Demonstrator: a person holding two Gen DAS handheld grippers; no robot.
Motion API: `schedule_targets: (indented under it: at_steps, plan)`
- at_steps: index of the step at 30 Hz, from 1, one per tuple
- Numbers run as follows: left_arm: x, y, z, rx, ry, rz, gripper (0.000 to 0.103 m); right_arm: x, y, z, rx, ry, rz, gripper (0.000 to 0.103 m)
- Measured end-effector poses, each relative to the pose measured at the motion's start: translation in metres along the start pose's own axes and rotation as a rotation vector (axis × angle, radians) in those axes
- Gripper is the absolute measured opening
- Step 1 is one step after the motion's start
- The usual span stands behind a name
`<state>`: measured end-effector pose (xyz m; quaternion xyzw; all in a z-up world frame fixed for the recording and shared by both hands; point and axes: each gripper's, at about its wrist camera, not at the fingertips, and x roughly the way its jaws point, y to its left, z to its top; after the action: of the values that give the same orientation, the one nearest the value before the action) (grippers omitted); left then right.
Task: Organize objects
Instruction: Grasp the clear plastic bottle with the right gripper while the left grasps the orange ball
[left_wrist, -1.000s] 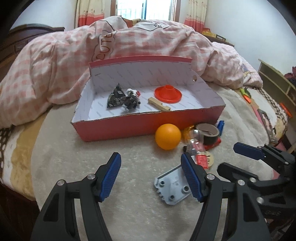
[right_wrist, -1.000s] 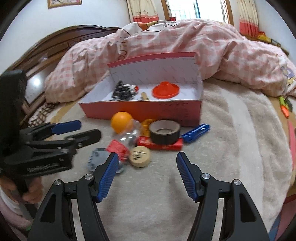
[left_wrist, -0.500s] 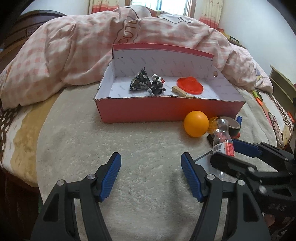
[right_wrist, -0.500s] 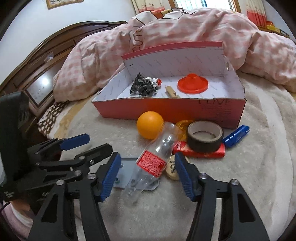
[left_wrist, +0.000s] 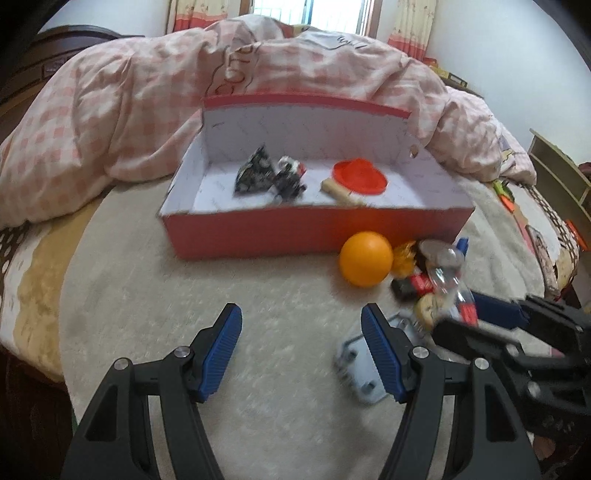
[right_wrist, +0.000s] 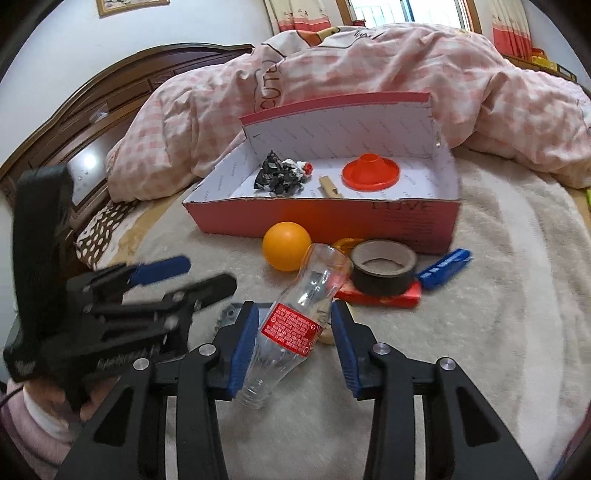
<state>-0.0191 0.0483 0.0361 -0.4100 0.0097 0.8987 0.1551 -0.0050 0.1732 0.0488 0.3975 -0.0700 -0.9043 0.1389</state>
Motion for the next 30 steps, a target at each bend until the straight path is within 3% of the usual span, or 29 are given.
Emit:
schedule_targets:
  at_steps: [8, 15, 19, 21, 25, 30]
  plan:
    - [0.024, -0.027, 0.018, 0.029, -0.005, -0.035, 0.068, -0.014, -0.016, -0.012, -0.059, 0.072, -0.132, 0.042]
    - [0.04, -0.031, 0.025, 0.026, 0.006, -0.009, 0.068, -0.001, -0.024, -0.024, -0.033, 0.101, -0.111, 0.042]
    - [0.048, -0.032, 0.028, 0.017, 0.013, -0.006, 0.067, 0.004, -0.019, -0.029, -0.067, 0.085, -0.146, 0.042]
    - [0.052, -0.033, 0.028, 0.019, 0.021, 0.006, 0.062, 0.004, -0.018, -0.032, -0.081, 0.073, -0.158, 0.042]
    - [0.054, -0.031, 0.025, 0.021, 0.037, 0.036, 0.04, 0.002, -0.021, -0.035, -0.058, 0.056, -0.146, 0.042]
    - [0.048, -0.024, 0.023, 0.003, 0.034, 0.024, 0.039, 0.001, -0.023, -0.034, -0.054, 0.049, -0.146, 0.042]
